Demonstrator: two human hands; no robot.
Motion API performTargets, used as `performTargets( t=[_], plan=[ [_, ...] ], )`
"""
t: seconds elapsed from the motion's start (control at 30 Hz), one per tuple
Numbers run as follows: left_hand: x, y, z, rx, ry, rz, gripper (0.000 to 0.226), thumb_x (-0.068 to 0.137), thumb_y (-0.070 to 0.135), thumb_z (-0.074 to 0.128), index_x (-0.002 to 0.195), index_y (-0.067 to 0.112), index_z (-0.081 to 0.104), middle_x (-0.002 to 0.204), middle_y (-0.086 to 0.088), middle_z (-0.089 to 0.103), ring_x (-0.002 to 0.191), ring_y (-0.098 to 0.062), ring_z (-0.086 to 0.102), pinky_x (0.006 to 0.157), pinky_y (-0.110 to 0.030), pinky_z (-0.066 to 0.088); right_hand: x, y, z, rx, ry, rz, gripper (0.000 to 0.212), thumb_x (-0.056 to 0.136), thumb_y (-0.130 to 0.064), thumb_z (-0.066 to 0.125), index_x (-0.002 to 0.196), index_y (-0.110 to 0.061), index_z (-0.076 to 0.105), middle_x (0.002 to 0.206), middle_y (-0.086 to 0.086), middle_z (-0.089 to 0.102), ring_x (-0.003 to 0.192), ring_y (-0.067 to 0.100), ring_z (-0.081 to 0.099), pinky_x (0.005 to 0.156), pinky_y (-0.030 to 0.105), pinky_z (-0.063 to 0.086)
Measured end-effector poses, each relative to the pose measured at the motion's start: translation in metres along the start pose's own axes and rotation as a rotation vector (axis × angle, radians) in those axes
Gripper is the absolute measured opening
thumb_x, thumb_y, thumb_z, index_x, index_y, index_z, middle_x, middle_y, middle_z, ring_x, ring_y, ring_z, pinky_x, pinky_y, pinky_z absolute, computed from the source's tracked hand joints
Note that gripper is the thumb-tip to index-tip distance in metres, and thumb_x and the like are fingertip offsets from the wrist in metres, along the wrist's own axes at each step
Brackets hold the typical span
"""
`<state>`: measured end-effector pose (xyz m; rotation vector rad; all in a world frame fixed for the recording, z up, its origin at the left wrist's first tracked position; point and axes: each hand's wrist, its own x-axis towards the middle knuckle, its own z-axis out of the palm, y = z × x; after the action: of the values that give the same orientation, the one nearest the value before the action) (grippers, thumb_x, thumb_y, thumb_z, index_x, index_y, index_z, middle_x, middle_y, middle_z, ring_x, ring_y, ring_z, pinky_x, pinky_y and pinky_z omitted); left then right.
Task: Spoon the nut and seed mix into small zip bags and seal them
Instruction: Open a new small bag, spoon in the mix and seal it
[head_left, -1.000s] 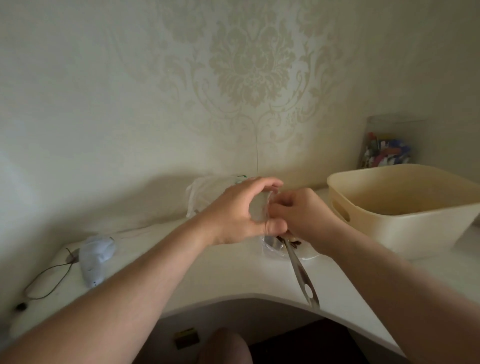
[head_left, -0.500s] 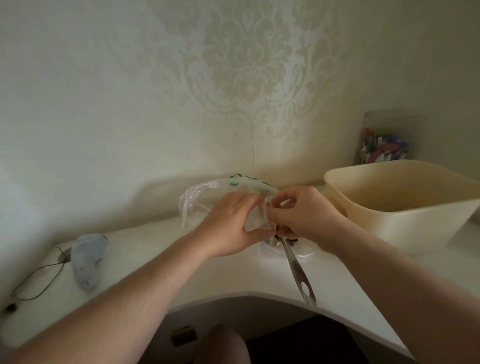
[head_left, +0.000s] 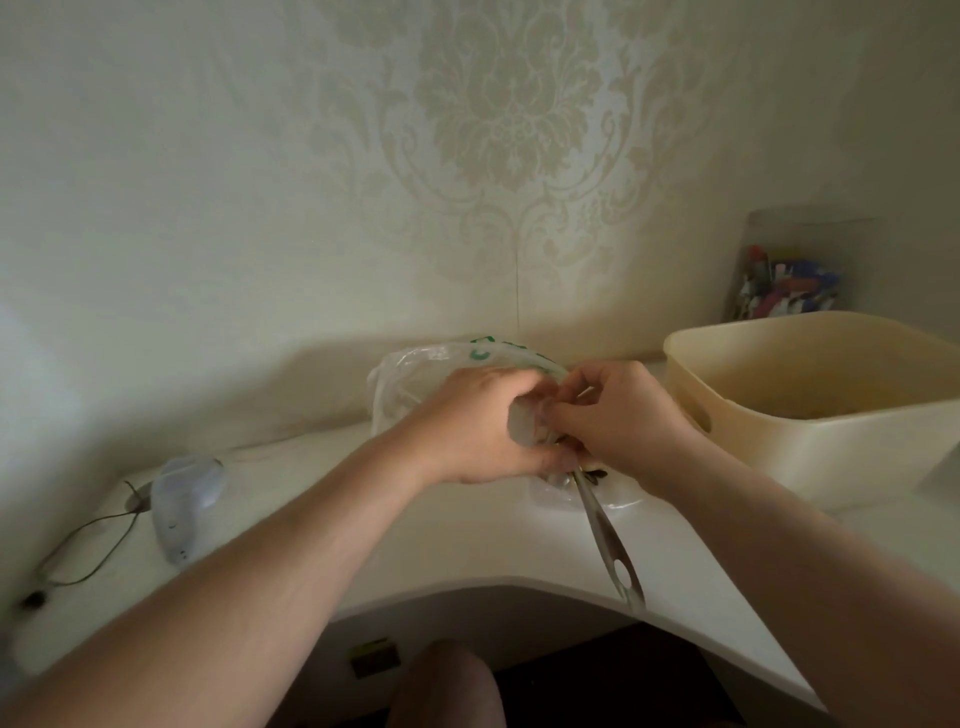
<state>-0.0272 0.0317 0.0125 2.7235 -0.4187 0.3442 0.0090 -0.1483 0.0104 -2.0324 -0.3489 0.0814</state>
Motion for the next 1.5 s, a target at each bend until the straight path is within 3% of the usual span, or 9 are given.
performTargets(
  t=[0.17, 0.37, 0.47, 0.57, 0.73, 0.87, 1.0, 1.27, 1.5],
  plan=[
    [0.002, -0.008, 0.002, -0.052, 0.0, 0.041, 0.075, 0.063, 0.072, 0.087, 0.129, 0.04, 0.067, 0.123, 0.02, 0.07, 0.116, 0.001, 0.06, 0.099, -0.022, 0.046, 0.002, -0.001, -0.006, 0.046, -0.003, -0.005, 0.005, 0.088, -0.012, 0.074, 0.087, -0.01, 0.069, 0.066, 0.01, 0.075, 0.056, 0.022, 0.07, 0.07, 0.052, 0.065],
    [0.004, -0.013, 0.011, -0.121, 0.09, -0.008, 0.038, 0.087, 0.072, 0.063, 0.1, 0.037, 0.069, 0.089, 0.02, 0.07, 0.084, 0.001, 0.065, 0.074, -0.026, 0.051, 0.003, 0.004, -0.01, 0.154, 0.005, 0.038, 0.01, 0.099, -0.023, 0.071, 0.094, -0.014, 0.072, 0.08, 0.012, 0.077, 0.063, 0.02, 0.073, 0.066, 0.037, 0.066],
    [0.003, -0.026, 0.009, -0.267, 0.032, -0.176, 0.042, 0.091, 0.068, 0.063, 0.114, 0.034, 0.069, 0.107, 0.02, 0.07, 0.099, 0.003, 0.064, 0.087, -0.027, 0.053, -0.006, 0.027, -0.021, -0.154, -0.039, -0.066, 0.023, 0.106, -0.013, 0.055, 0.102, -0.029, 0.072, 0.091, -0.001, 0.075, 0.073, 0.013, 0.073, 0.072, 0.03, 0.064],
    [-0.001, -0.036, 0.013, -0.316, -0.044, -0.297, 0.045, 0.088, 0.077, 0.059, 0.116, 0.042, 0.063, 0.112, 0.027, 0.065, 0.104, 0.006, 0.062, 0.092, -0.027, 0.051, -0.025, 0.048, -0.033, -0.631, -0.312, -0.217, 0.046, 0.102, -0.008, 0.056, 0.105, -0.053, 0.063, 0.112, -0.022, 0.058, 0.098, 0.003, 0.062, 0.085, 0.02, 0.054],
    [-0.005, -0.035, 0.022, -0.346, -0.057, -0.351, 0.045, 0.086, 0.078, 0.06, 0.108, 0.039, 0.065, 0.11, 0.022, 0.068, 0.107, 0.0, 0.066, 0.095, -0.03, 0.052, -0.045, 0.072, -0.032, -0.674, -0.512, -0.309, 0.038, 0.09, -0.035, 0.076, 0.117, -0.057, 0.061, 0.112, -0.024, 0.05, 0.103, -0.002, 0.051, 0.09, 0.021, 0.046],
    [-0.006, -0.03, 0.022, -0.431, -0.062, -0.38, 0.044, 0.089, 0.079, 0.057, 0.111, 0.042, 0.064, 0.11, 0.018, 0.071, 0.092, -0.003, 0.074, 0.087, -0.034, 0.058, -0.049, 0.076, -0.02, -0.261, -0.211, -0.424, 0.009, 0.088, -0.042, 0.078, 0.091, -0.045, 0.07, 0.089, -0.013, 0.067, 0.082, 0.007, 0.063, 0.075, 0.019, 0.05],
    [-0.003, -0.026, 0.022, -0.682, -0.092, -0.514, 0.051, 0.092, 0.073, 0.058, 0.119, 0.031, 0.065, 0.113, -0.001, 0.073, 0.087, -0.018, 0.079, 0.077, -0.044, 0.063, -0.034, 0.053, -0.01, 0.175, 0.123, -0.238, 0.006, 0.1, -0.035, 0.065, 0.103, -0.033, 0.069, 0.082, -0.018, 0.072, 0.072, -0.002, 0.064, 0.068, 0.021, 0.052],
    [0.002, -0.027, 0.029, -0.771, -0.092, -0.599, 0.051, 0.091, 0.072, 0.06, 0.115, 0.028, 0.066, 0.115, -0.013, 0.074, 0.085, -0.021, 0.08, 0.078, -0.042, 0.06, -0.014, 0.031, -0.006, -0.174, 0.258, -0.216, 0.041, 0.107, -0.045, 0.033, 0.092, -0.019, 0.061, 0.074, 0.0, 0.07, 0.07, 0.014, 0.067, 0.074, 0.046, 0.057],
    [0.005, -0.032, 0.026, -0.613, 0.002, -0.531, 0.063, 0.073, 0.089, 0.064, 0.104, 0.035, 0.072, 0.097, 0.006, 0.078, 0.088, -0.018, 0.078, 0.073, -0.041, 0.064, -0.015, 0.011, -0.013, -0.009, 0.265, -0.13, 0.031, 0.11, -0.046, 0.039, 0.104, -0.022, 0.058, 0.078, -0.001, 0.075, 0.062, 0.01, 0.072, 0.059, 0.03, 0.059]
  ],
)
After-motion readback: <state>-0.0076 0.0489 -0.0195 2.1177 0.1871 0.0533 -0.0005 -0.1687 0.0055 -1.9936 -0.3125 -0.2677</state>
